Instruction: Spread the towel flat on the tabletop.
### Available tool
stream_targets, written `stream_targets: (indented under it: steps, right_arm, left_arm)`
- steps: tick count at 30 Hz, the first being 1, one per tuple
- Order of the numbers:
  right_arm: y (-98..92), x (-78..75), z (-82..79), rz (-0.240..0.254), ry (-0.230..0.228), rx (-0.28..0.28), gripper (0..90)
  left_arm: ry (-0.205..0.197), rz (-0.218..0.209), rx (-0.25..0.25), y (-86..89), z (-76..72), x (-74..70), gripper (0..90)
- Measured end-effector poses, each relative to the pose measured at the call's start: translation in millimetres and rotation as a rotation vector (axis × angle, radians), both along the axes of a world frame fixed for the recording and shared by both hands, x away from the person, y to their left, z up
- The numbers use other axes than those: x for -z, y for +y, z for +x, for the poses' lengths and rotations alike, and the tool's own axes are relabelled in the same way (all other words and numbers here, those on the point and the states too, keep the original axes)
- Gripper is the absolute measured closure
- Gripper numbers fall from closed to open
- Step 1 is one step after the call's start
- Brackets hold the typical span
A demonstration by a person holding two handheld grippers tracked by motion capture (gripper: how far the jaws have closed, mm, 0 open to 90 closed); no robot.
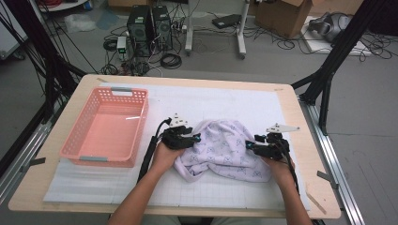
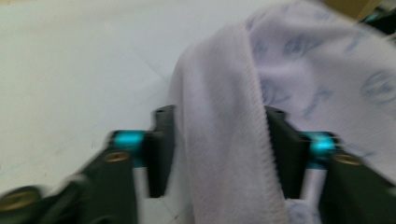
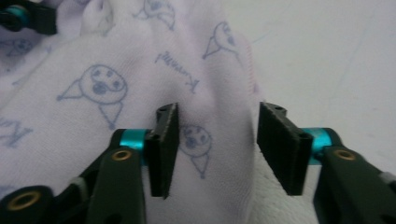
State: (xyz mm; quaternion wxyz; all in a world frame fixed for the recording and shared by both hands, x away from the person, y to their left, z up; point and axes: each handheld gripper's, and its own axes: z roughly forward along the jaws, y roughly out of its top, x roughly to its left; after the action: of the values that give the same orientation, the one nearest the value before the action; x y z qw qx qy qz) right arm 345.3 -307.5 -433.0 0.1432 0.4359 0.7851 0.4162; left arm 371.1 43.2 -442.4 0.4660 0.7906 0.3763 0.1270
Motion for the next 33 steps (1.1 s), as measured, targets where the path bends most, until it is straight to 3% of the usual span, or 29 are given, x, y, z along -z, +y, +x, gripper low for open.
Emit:
stream_targets:
  steps: [1,2,3,7,11,14,20,22,23,24,26,29,33]
  right_arm:
    - [0.3,1.7,1.3,0.018,0.017,-0.025,69.6]
    - [0.5,2.0,1.2,0.032,0.038,-0.059,83.8]
    - [1.4,1.0,-1.4,0.006,0.032,-0.075,85.8]
    - [-3.1,-6.6,-18.3,-0.029,-0.010,-0.089,86.8]
    - [-16.5,-10.6,-39.3,-0.016,-0.033,-0.091,87.1]
    - [-24.3,-13.1,-56.7,-0.070,-0.037,-0.102,87.1]
    - [-39.2,-18.0,-77.4,-0.080,-0.011,-0.128,87.0]
    - [-40.0,-19.3,-78.3,-0.098,0.002,-0.132,85.6]
    - [-40.0,-20.0,-77.9,-0.096,0.005,-0.139,82.4]
    - [-40.0,-20.9,-77.0,-0.079,-0.011,-0.130,73.3]
    - [-39.9,-22.3,-76.1,-0.047,-0.041,-0.117,67.7]
    - [-38.2,-24.1,-75.8,-0.041,-0.075,-0.103,63.4]
    - [-35.4,-24.7,-74.4,-0.030,-0.094,-0.092,62.3]
  left_arm:
    - [-0.001,0.005,-0.002,0.4,-1.1,0.6,80.8]
    - [-0.014,-0.001,-0.008,1.4,-3.1,0.7,83.0]
    - [-0.024,-0.011,-0.014,3.3,-5.4,0.2,84.2]
    - [-0.027,-0.061,-0.037,15.9,-17.8,-3.8,84.5]
    - [-0.047,-0.098,-0.049,31.2,-35.9,-9.5,84.5]
    - [-0.074,-0.043,-0.059,41.7,-50.0,-11.1,84.8]
    - [-0.014,-0.040,-0.061,55.7,-58.8,-9.8,81.9]
    - [-0.009,-0.042,-0.068,52.3,-55.7,-14.6,62.3]
    - [-0.025,-0.037,-0.052,47.5,-54.0,-19.6,57.0]
    - [-0.038,-0.036,-0.037,44.1,-52.6,-23.1,54.9]
    - [-0.072,-0.052,-0.018,34.5,-46.8,-33.6,48.4]
    - [-0.111,-0.061,0.016,16.7,-35.5,-49.2,46.9]
    - [-0.096,0.006,0.091,-13.4,-16.0,-52.2,49.3]
